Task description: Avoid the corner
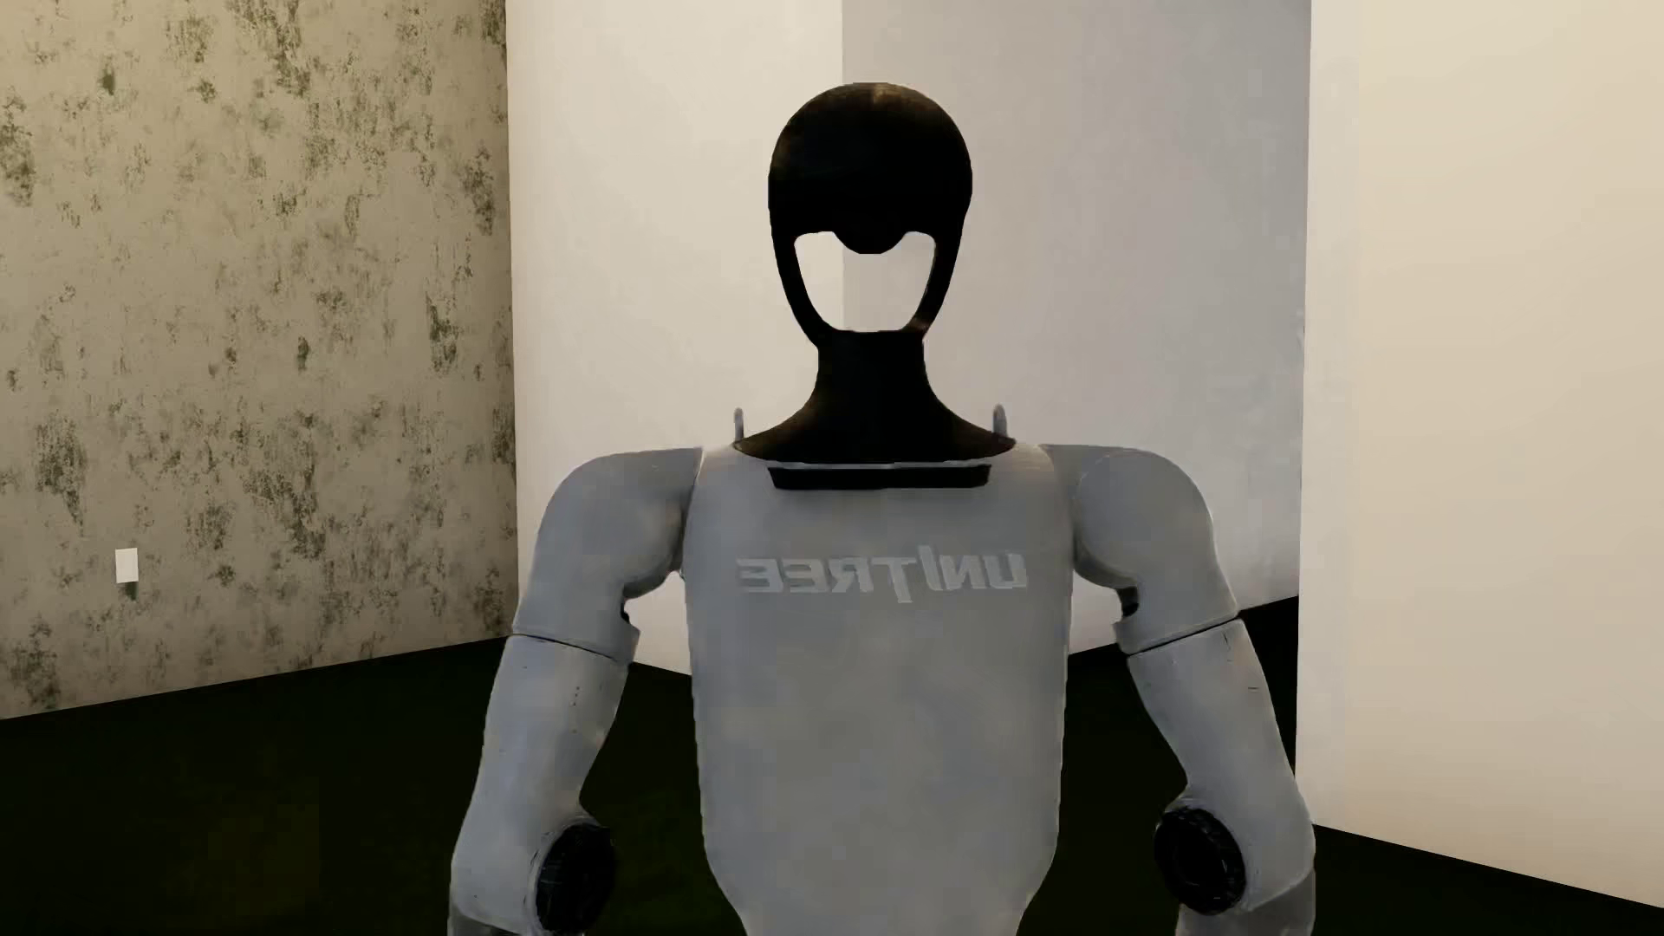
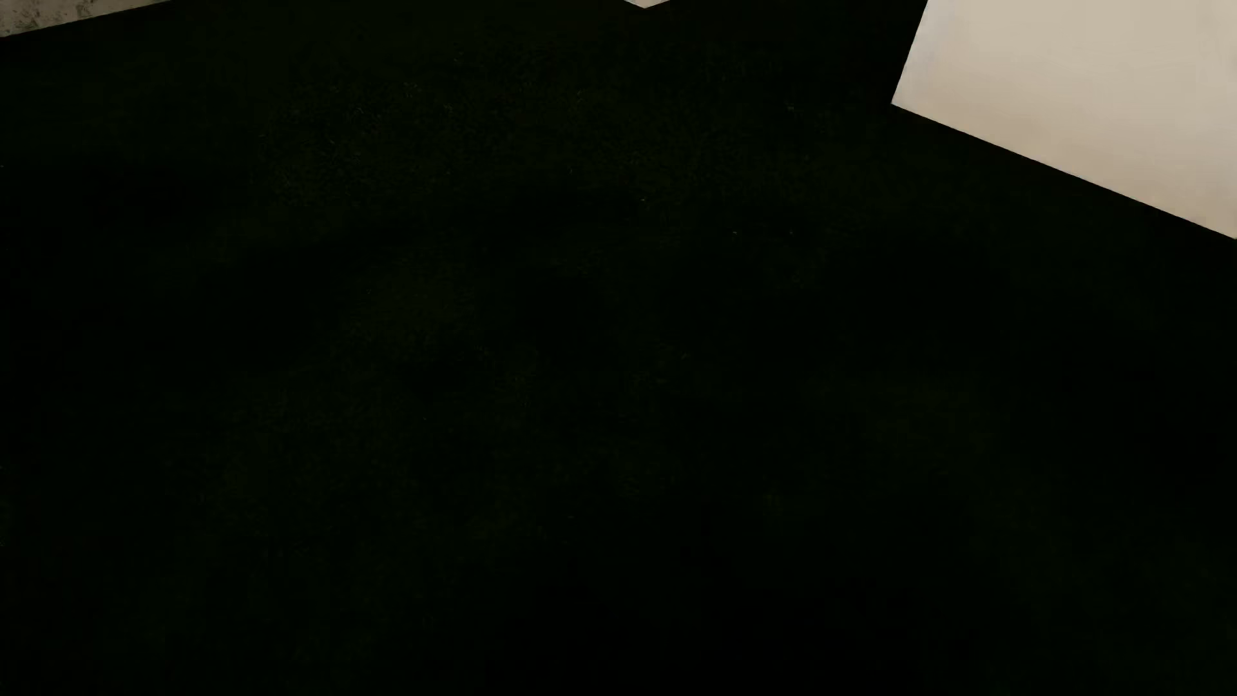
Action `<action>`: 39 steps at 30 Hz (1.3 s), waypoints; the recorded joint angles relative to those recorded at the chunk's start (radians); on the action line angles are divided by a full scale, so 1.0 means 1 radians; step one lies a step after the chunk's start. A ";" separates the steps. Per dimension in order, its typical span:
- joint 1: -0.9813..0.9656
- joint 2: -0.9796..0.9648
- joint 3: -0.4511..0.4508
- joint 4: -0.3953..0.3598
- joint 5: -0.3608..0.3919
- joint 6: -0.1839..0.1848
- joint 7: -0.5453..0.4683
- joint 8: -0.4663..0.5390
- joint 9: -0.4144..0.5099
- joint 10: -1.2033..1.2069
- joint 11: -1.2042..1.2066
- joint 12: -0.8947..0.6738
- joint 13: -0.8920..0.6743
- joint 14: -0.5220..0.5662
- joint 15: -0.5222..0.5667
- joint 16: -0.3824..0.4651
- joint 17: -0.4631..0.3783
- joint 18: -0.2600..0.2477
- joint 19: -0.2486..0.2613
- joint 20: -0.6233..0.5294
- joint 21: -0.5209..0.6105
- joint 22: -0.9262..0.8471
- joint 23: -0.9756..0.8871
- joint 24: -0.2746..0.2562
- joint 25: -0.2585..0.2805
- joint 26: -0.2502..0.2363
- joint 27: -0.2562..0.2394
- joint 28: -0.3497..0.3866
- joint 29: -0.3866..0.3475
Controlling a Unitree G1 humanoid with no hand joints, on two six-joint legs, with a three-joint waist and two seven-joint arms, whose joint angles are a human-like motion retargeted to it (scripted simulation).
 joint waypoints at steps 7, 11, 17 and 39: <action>-0.034 0.004 -0.028 0.004 0.028 0.002 0.000 0.000 0.005 0.358 -0.050 -0.113 -0.069 -0.140 0.083 0.027 -0.012 0.000 0.000 0.095 0.013 -0.079 0.023 0.000 0.000 0.000 0.000 0.000 0.000; 0.001 0.004 -0.039 0.009 0.035 0.008 0.000 0.000 0.008 0.347 -0.052 -0.133 -0.086 -0.153 0.111 0.014 0.004 0.000 0.000 0.105 -0.010 -0.071 -0.017 0.000 0.000 0.000 0.000 0.000 0.000; -0.125 0.012 -0.019 -0.001 0.054 0.003 0.000 0.000 0.046 0.509 -0.032 -0.086 -0.088 -0.257 0.139 0.033 0.003 0.000 0.000 0.103 0.043 -0.069 -0.041 0.000 0.000 0.000 0.000 0.000 0.000; -0.112 -0.209 -0.034 -0.081 -0.077 -0.024 0.000 0.000 0.154 0.538 0.776 -0.063 -0.026 -0.330 0.506 0.047 -0.019 0.000 0.000 0.066 0.050 -0.005 -0.001 0.000 0.000 0.000 0.000 0.000 0.000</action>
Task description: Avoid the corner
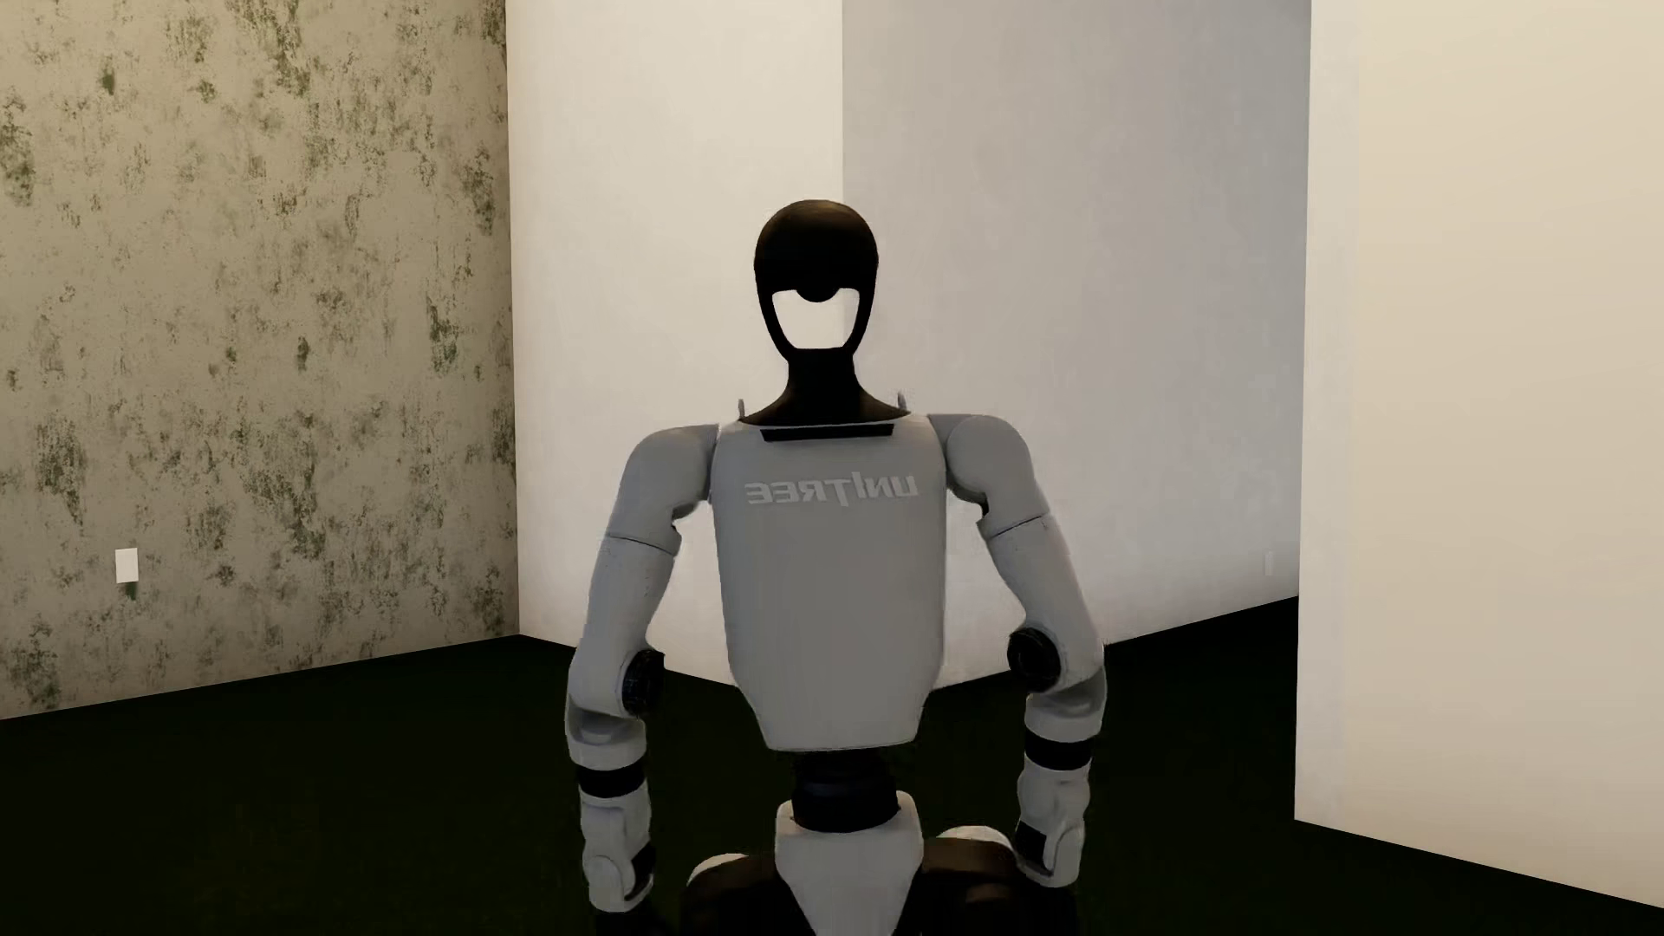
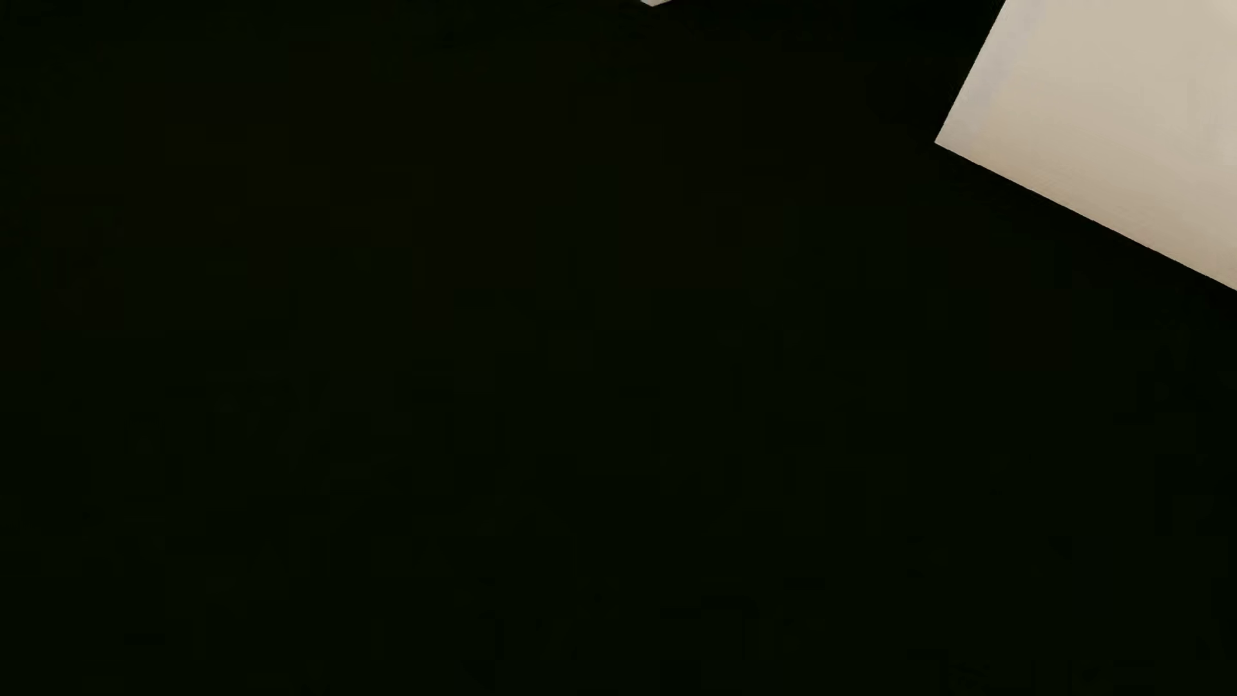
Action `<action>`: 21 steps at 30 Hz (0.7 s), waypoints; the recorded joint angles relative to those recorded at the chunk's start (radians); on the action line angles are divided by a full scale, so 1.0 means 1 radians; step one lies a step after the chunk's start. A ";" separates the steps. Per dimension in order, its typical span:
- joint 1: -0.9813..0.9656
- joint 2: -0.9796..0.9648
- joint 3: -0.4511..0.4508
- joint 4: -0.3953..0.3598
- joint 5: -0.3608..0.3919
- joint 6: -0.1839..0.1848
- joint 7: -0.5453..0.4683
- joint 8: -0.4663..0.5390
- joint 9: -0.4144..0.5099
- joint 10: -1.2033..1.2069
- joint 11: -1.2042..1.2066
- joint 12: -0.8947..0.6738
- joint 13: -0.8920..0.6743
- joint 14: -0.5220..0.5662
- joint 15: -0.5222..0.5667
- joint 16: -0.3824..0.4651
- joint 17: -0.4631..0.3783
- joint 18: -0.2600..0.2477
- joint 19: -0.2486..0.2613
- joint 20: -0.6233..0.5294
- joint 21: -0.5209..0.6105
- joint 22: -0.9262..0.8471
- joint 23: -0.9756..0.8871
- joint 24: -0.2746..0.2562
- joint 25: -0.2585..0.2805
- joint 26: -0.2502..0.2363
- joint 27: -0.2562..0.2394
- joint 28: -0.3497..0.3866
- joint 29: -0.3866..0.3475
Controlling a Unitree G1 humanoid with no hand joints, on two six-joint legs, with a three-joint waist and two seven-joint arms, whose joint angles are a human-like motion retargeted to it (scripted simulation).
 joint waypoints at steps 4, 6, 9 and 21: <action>0.311 -0.180 -0.164 0.020 0.033 0.027 0.000 0.000 -0.005 -0.207 -0.707 -0.065 0.061 -0.006 -0.011 0.043 -0.028 0.000 0.000 0.022 0.007 -0.124 -0.033 0.000 0.000 0.000 0.000 0.000 0.000; 0.394 -0.229 -0.197 0.030 0.026 0.028 0.000 0.000 -0.029 -0.211 -0.810 -0.106 0.079 -0.042 -0.378 0.059 -0.028 0.000 0.000 0.035 0.024 -0.145 -0.022 0.000 0.000 0.000 0.000 0.000 0.000; 0.435 -0.317 -0.251 0.073 0.052 0.070 0.000 0.000 -0.038 -0.102 -0.665 -0.095 0.086 0.111 0.130 0.033 -0.030 0.000 0.000 0.091 0.050 -0.110 -0.005 0.000 0.000 0.000 0.000 0.000 0.000; -0.314 0.531 0.208 0.131 0.082 0.004 0.000 0.000 -0.053 -0.199 -0.849 0.064 -0.186 0.273 -0.490 0.027 -0.082 0.000 0.000 0.011 -0.109 0.000 -0.150 0.000 0.000 0.000 0.000 0.000 0.000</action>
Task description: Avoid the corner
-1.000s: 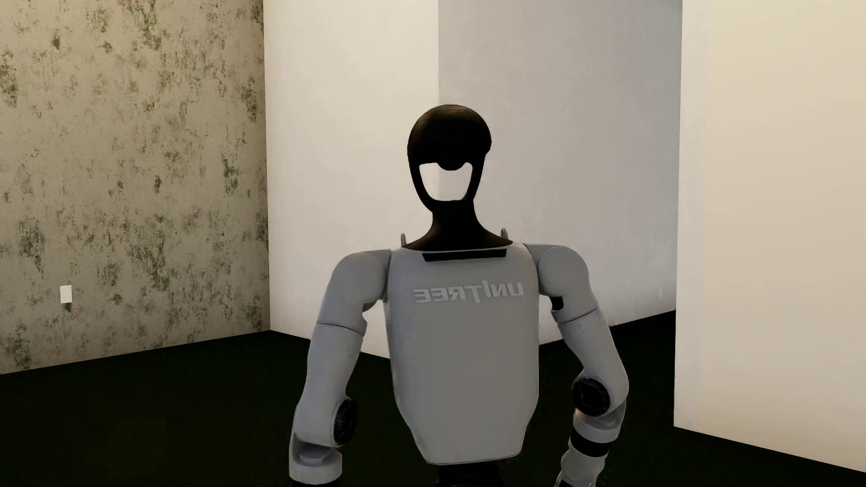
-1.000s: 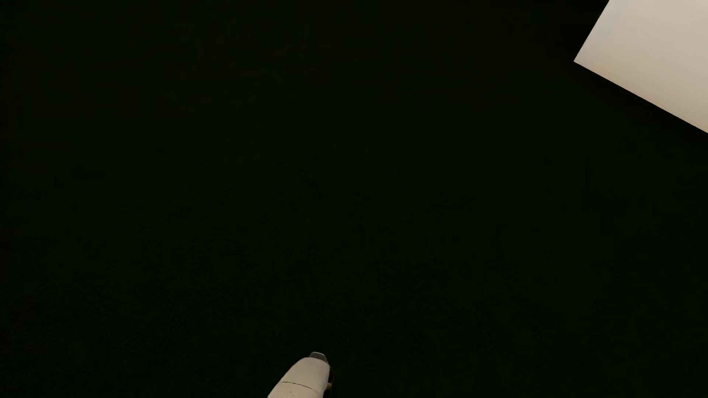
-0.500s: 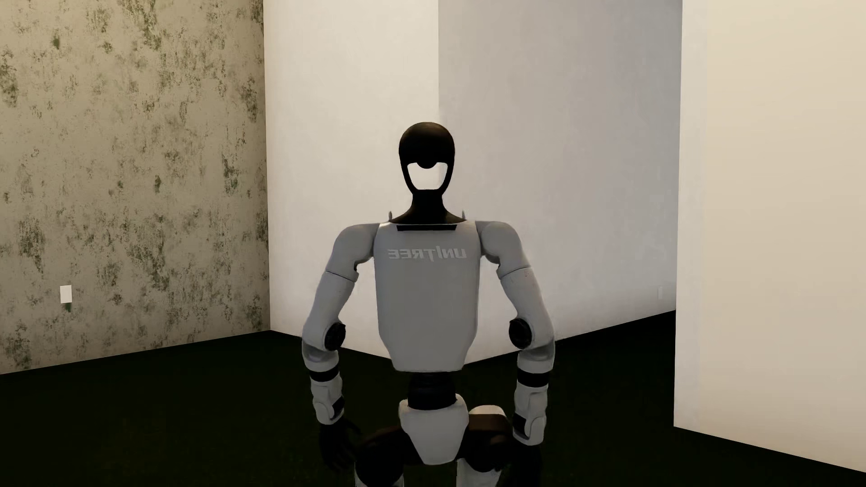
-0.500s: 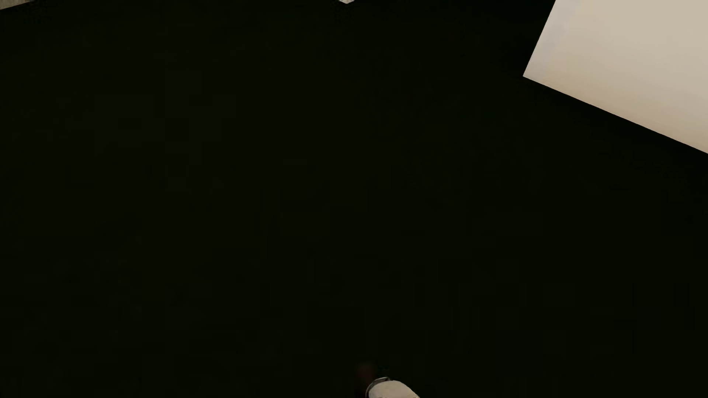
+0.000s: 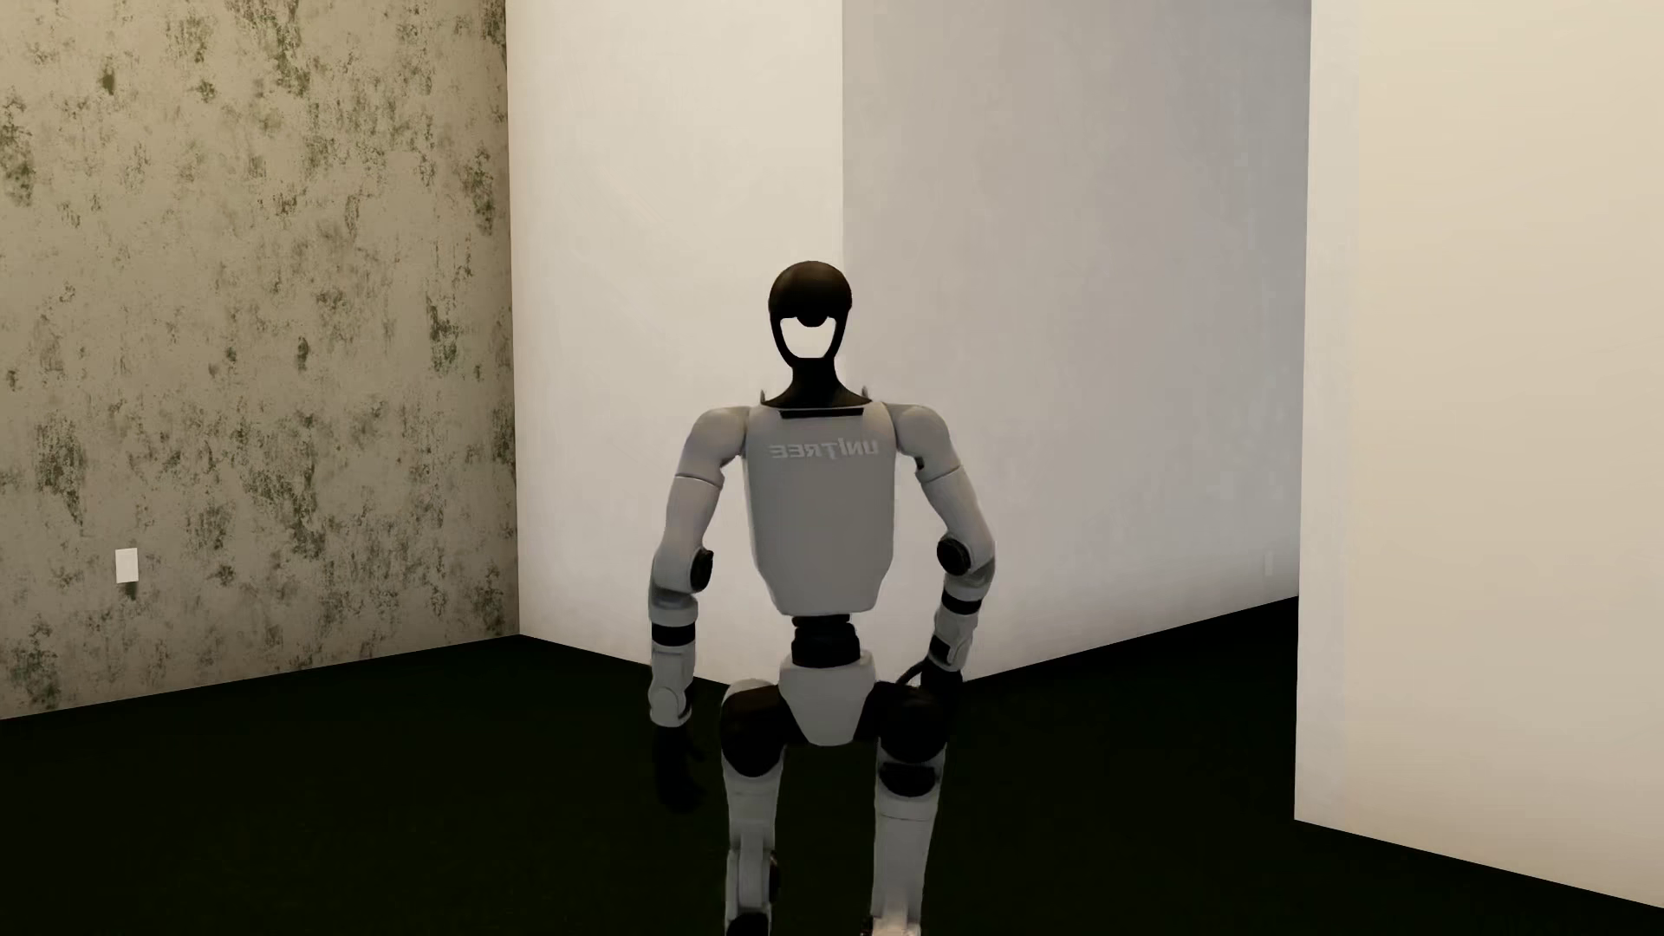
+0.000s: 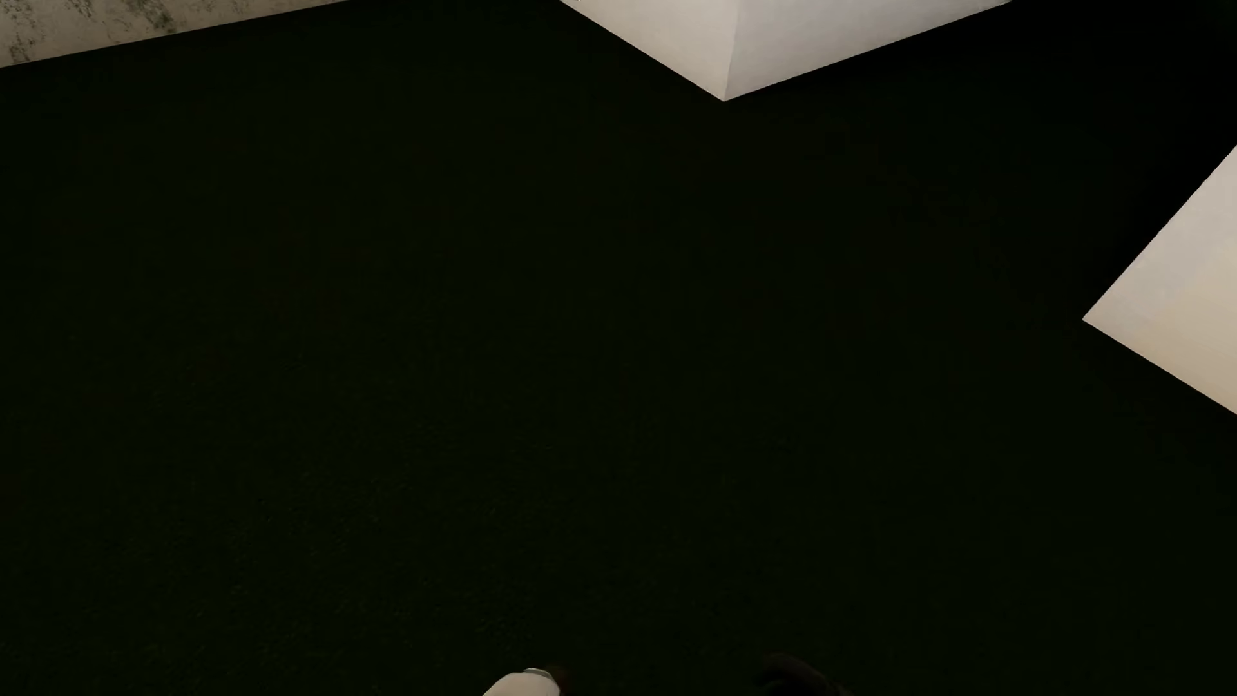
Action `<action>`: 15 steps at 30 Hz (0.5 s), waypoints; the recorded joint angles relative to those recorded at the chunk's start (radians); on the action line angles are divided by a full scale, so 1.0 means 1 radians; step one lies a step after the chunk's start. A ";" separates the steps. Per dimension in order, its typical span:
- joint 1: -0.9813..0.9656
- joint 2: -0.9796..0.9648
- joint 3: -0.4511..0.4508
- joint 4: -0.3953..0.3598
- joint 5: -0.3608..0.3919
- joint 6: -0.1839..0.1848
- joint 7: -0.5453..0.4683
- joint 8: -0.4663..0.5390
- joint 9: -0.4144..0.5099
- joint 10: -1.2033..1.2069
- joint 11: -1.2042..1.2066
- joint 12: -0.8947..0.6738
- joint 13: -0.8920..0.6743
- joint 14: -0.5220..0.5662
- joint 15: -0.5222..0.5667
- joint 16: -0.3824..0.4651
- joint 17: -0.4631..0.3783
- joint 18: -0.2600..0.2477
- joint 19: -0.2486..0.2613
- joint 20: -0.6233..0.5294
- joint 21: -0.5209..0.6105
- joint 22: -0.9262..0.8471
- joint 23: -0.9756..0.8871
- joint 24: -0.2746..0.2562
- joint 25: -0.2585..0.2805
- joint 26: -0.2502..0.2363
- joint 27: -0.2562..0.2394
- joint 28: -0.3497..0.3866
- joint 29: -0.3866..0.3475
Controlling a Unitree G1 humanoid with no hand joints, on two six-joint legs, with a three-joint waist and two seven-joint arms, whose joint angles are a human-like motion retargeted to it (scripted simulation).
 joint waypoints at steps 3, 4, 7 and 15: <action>-0.014 0.098 0.050 -0.039 -0.058 -0.022 0.000 0.000 -0.005 0.137 0.120 0.007 0.032 -0.020 0.168 -0.001 0.004 0.000 0.000 -0.025 -0.042 0.061 -0.035 0.000 0.000 0.000 0.000 0.000 0.000; -0.037 0.045 0.054 -0.056 -0.085 -0.042 0.000 0.000 -0.030 0.220 0.269 0.012 0.060 0.008 0.319 -0.007 0.034 0.000 0.000 -0.016 -0.067 0.087 -0.007 0.000 0.000 0.000 0.000 0.000 0.000; 0.164 -0.253 -0.026 -0.136 -0.140 -0.070 0.000 0.000 0.011 0.256 0.929 -0.005 0.110 -0.118 0.473 -0.018 0.073 0.000 0.000 -0.007 0.008 0.111 0.065 0.000 0.000 0.000 0.000 0.000 0.000; 0.663 -0.680 -0.324 -0.091 -0.065 0.017 0.000 0.000 0.017 0.037 0.069 -0.108 0.250 -0.214 0.264 0.047 0.044 0.000 0.000 0.092 0.160 -0.159 0.167 0.000 0.000 0.000 0.000 0.000 0.000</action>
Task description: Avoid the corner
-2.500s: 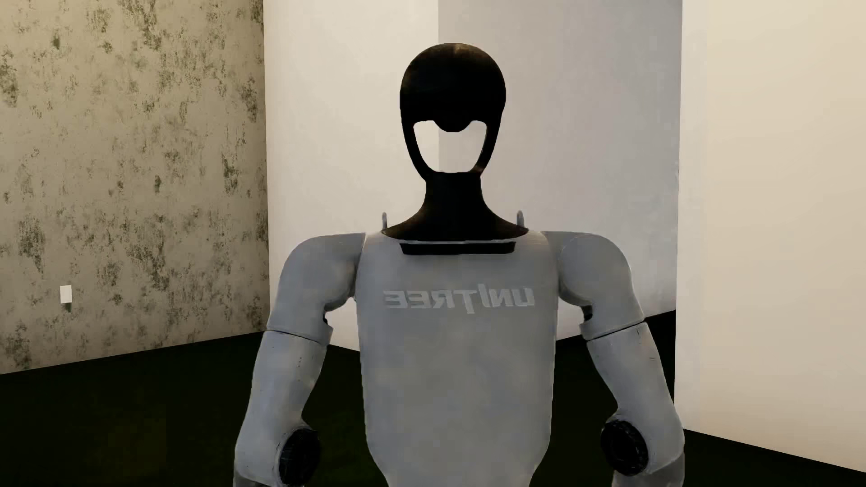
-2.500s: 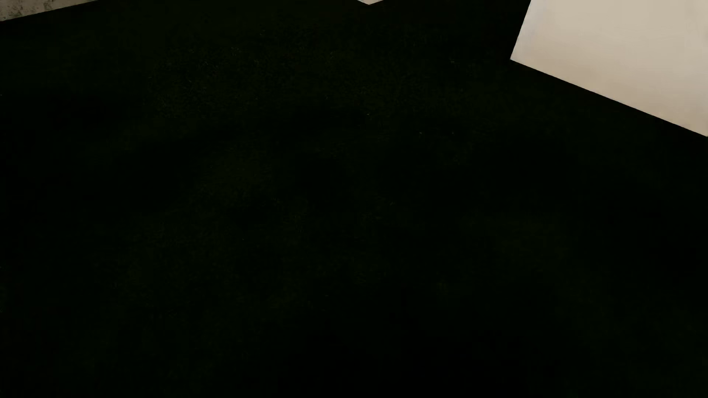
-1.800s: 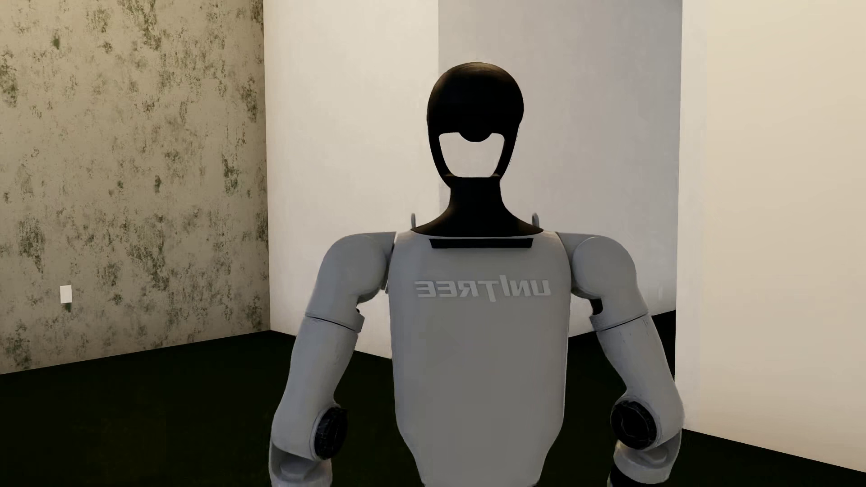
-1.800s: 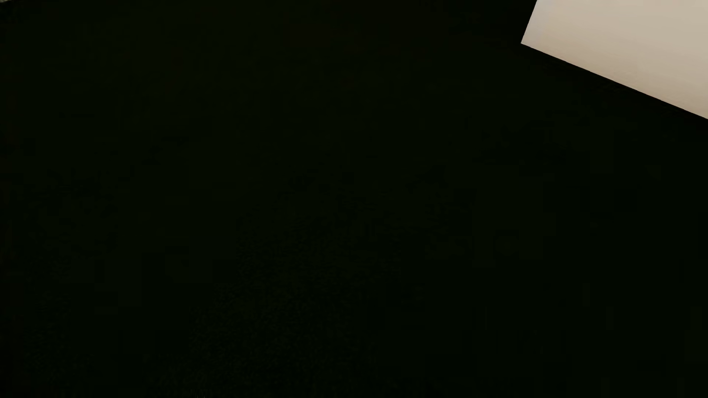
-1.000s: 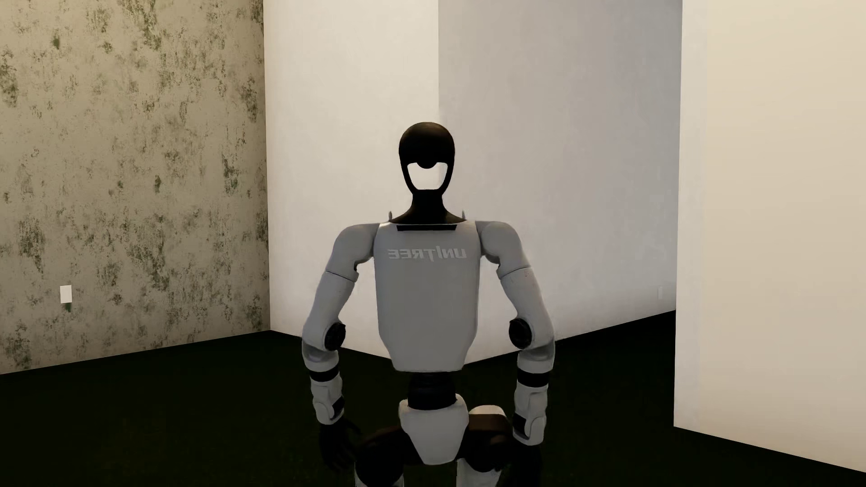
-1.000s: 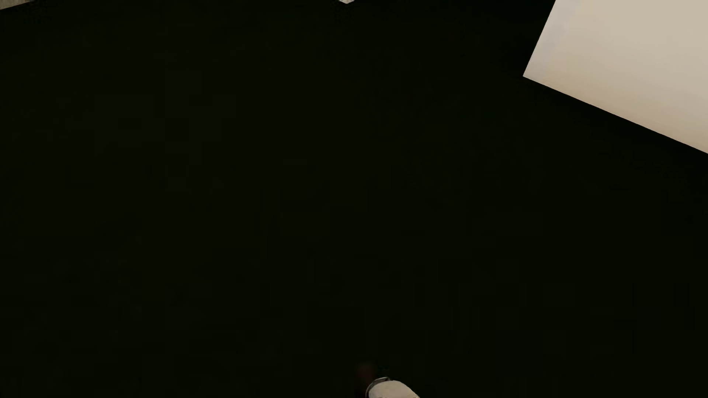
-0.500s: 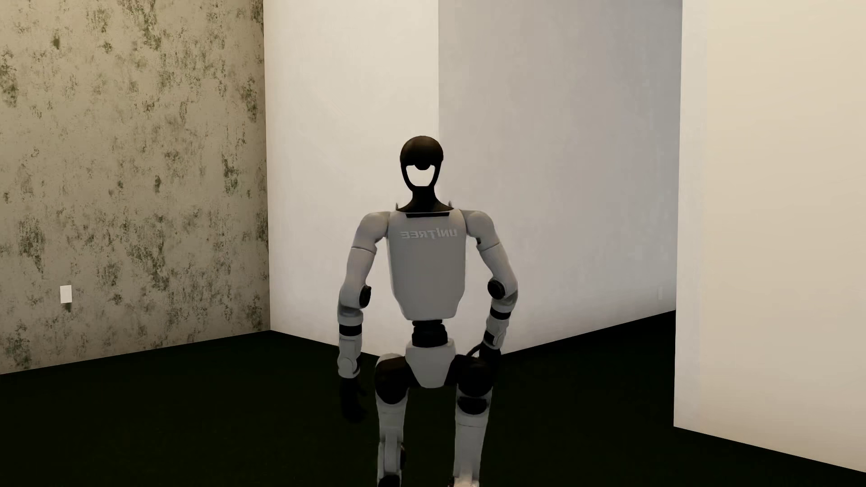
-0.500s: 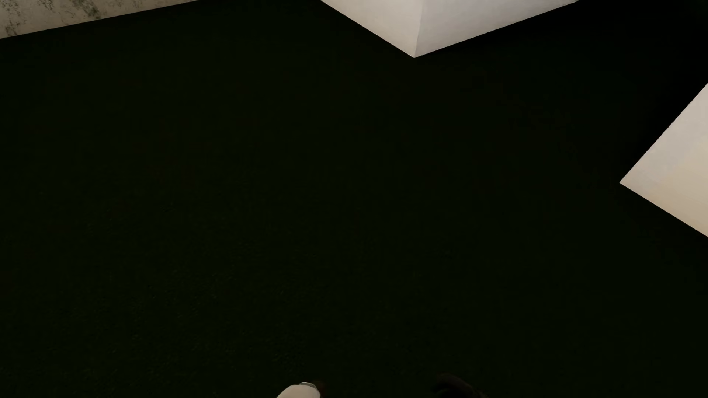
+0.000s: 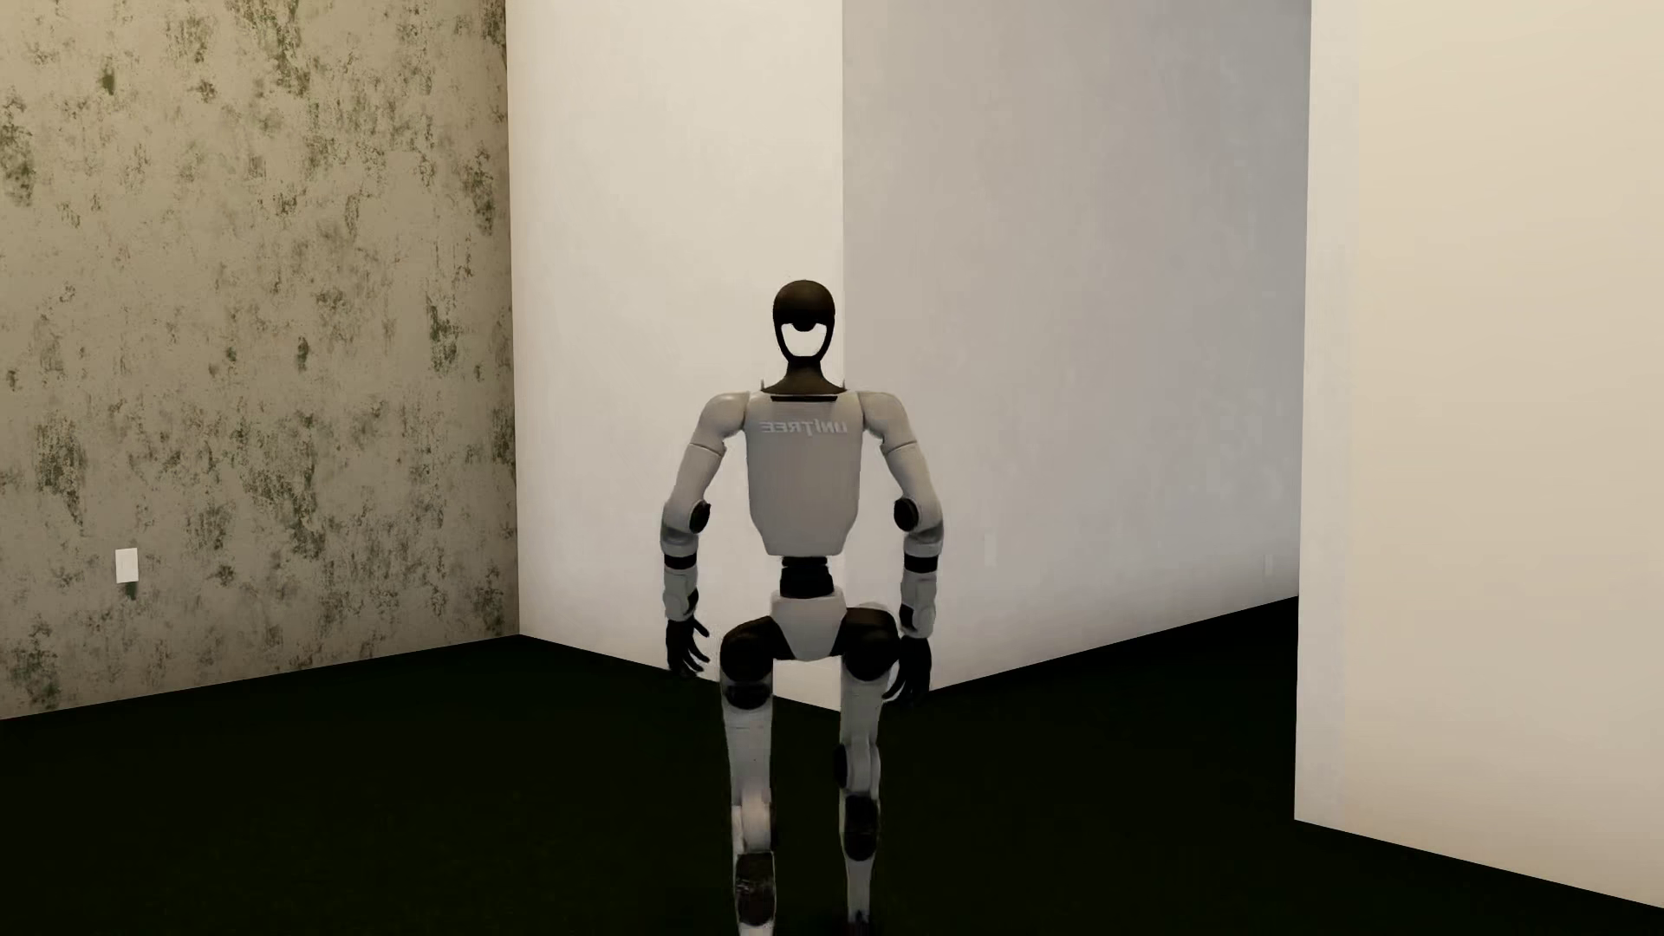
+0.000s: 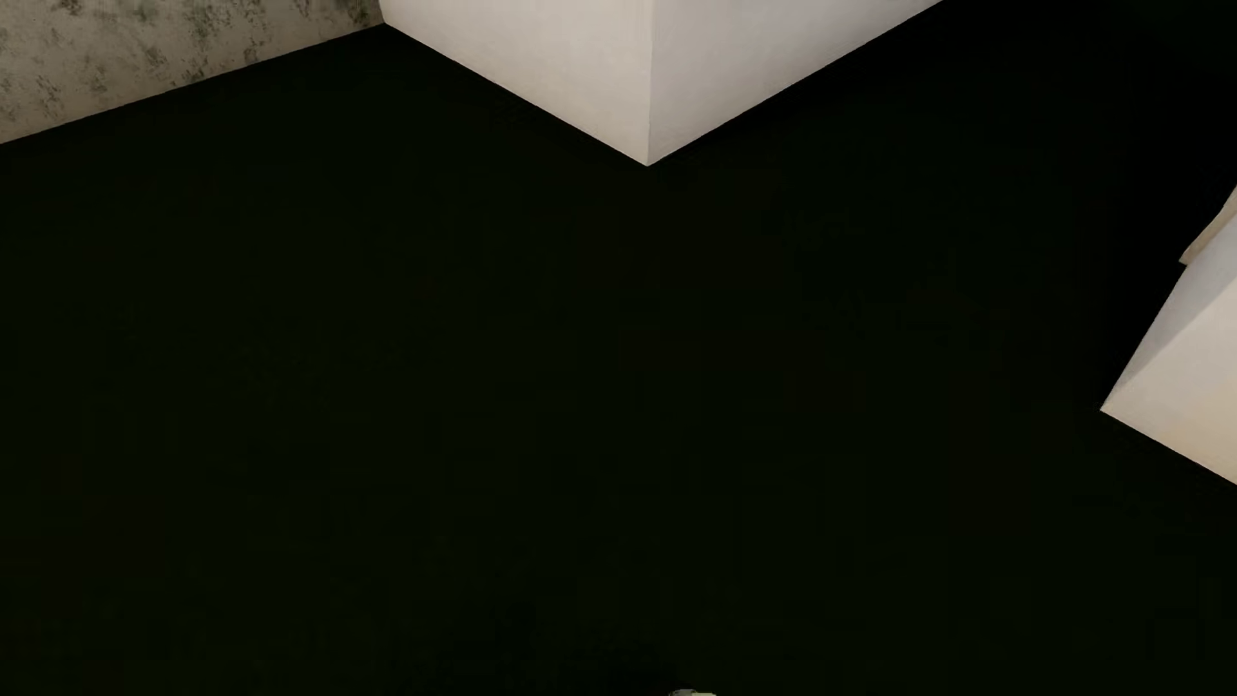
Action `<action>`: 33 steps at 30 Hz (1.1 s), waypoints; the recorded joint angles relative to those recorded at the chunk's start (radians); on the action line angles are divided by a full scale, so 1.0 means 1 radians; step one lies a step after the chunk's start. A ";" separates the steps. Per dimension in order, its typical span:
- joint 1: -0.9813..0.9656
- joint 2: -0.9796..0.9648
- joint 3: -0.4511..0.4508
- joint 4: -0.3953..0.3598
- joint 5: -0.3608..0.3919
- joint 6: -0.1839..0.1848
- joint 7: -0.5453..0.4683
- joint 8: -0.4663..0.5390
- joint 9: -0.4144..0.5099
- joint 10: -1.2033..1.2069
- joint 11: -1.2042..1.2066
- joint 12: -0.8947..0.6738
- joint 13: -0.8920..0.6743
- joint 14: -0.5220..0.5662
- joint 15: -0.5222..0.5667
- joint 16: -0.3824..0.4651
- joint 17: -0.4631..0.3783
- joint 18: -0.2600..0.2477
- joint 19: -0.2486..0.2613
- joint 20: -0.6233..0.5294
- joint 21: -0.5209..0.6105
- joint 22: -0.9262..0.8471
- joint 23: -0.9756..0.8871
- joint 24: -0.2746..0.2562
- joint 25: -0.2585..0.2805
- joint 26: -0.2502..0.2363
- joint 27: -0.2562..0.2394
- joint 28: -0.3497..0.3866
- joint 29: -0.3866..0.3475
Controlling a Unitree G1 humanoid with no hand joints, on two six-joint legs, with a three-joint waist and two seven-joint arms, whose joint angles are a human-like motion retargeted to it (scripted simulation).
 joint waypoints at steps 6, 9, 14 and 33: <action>-0.359 0.256 0.111 0.094 0.133 0.070 0.000 0.000 0.021 0.775 0.113 0.062 0.012 0.114 0.158 -0.034 -0.012 0.000 0.000 -0.015 0.008 0.131 0.008 0.000 0.000 0.000 0.000 0.000 0.000; -0.541 0.497 0.266 0.066 0.102 0.023 0.000 0.000 0.027 0.380 0.013 0.111 -0.066 0.055 -0.048 -0.032 -0.030 0.000 0.000 -0.055 -0.029 0.156 -0.025 0.000 0.000 0.000 0.000 0.000 0.000; -0.693 0.719 0.418 0.095 0.051 -0.067 0.000 0.000 -0.018 0.087 0.049 0.191 -0.133 0.218 -0.233 -0.001 -0.041 0.000 0.000 -0.019 -0.149 0.178 -0.130 0.000 0.000 0.000 0.000 0.000 0.000; -0.135 -0.129 -0.047 0.201 0.084 0.084 0.000 0.000 -0.002 0.653 0.302 0.083 0.069 0.349 0.305 -0.010 -0.002 0.000 0.000 -0.067 -0.013 0.131 0.128 0.000 0.000 0.000 0.000 0.000 0.000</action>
